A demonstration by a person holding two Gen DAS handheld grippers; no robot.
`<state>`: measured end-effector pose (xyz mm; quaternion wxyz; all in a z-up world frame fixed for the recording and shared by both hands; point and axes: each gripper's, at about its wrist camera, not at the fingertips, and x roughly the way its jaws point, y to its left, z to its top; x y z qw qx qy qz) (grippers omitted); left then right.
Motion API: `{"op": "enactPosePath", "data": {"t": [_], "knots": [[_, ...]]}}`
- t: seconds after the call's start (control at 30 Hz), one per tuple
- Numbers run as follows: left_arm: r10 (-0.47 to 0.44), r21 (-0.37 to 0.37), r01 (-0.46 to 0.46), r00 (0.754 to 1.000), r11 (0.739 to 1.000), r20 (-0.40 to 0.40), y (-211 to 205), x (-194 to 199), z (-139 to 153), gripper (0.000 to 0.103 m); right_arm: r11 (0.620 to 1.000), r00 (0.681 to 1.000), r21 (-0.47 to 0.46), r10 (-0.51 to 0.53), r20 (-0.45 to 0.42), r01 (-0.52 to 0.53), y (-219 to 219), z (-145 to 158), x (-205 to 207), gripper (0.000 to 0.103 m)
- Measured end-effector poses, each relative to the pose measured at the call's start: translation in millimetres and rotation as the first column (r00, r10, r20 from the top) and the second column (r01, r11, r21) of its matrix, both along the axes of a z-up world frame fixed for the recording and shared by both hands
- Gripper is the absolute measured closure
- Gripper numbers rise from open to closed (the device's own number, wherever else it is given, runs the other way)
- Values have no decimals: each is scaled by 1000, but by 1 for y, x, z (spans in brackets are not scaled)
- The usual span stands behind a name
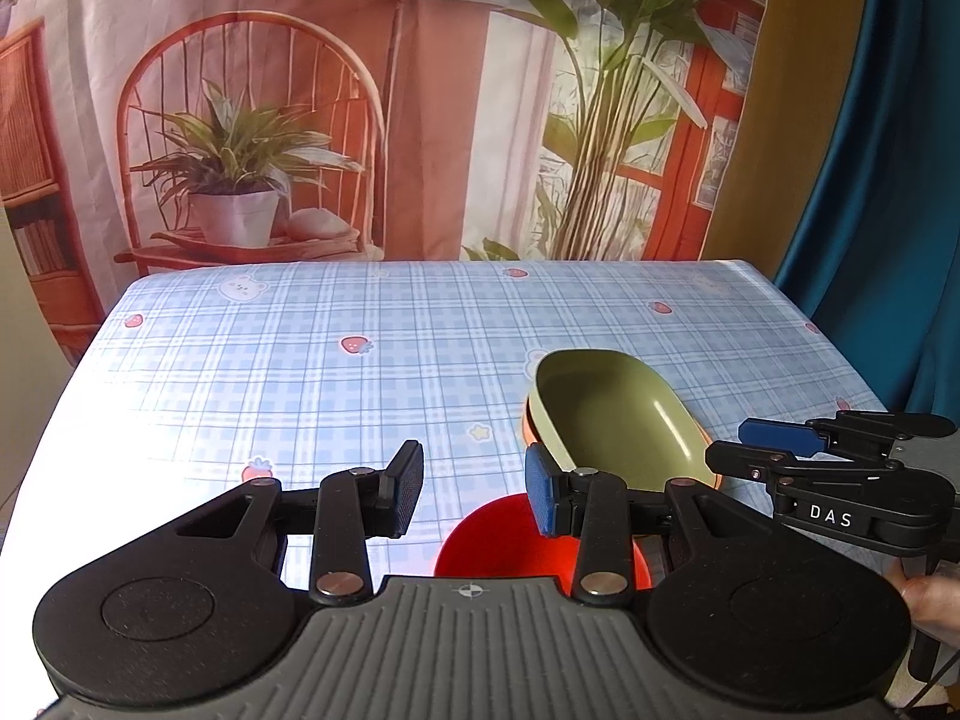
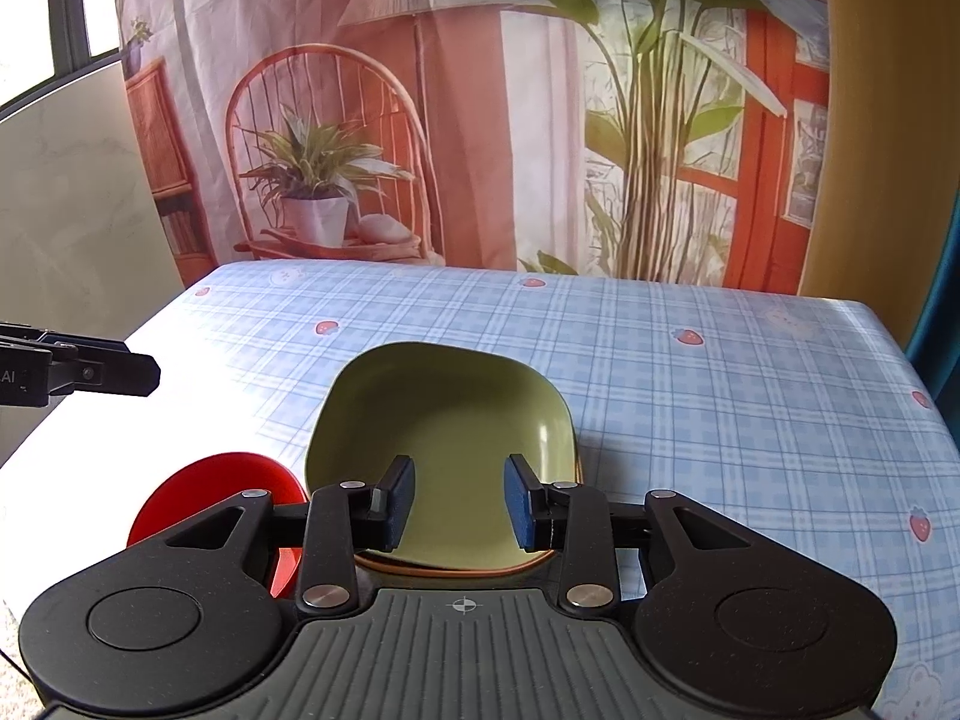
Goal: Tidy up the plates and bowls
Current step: 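Grasp the red bowl stack rim with the left gripper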
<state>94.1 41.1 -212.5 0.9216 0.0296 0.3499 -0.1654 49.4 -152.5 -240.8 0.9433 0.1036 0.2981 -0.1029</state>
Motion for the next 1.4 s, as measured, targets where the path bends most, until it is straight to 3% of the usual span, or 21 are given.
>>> {"op": "enactPosePath", "data": {"t": [0.37,1.07,1.4], "knots": [[28,-25,-29,999,999,-22,26,-10,-12,64,1000,1000,12,5,-13,-5,24,-5,-1,62],[48,-67,-54,996,996,-80,34,-12,-34,64,998,998,37,42,-37,-41,39,-15,10,61],[6,-92,-18,992,996,-123,23,-15,-58,64,995,993,37,93,-74,-90,56,-23,7,61]]}}
